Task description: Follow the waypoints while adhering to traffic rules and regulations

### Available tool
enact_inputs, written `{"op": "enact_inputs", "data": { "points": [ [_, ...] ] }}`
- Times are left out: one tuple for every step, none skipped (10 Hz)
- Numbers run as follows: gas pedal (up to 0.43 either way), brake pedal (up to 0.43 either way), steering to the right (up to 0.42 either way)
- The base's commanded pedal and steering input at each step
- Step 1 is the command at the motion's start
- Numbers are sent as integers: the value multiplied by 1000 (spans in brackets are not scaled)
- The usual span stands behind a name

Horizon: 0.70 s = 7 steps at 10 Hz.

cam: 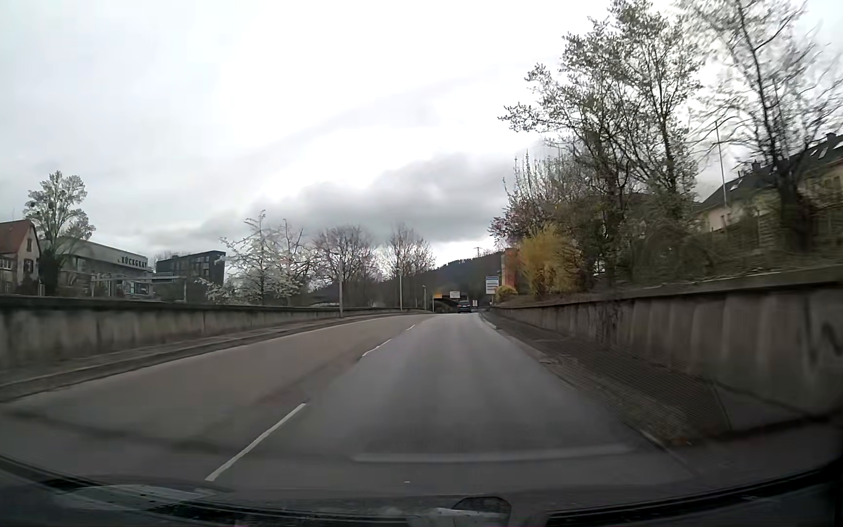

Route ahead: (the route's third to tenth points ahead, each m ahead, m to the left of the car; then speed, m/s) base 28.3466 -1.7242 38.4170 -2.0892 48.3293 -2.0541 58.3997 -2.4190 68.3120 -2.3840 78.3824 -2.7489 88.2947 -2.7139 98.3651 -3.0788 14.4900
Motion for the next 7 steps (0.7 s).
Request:
{"op": "enact_inputs", "data": {
  "points": [
    [189, 0, 4],
    [189, 0, 4],
    [189, 0, 4],
    [189, 0, 4],
    [189, 0, 4],
    [189, 0, 4],
    [189, 0, 5]
  ]
}}
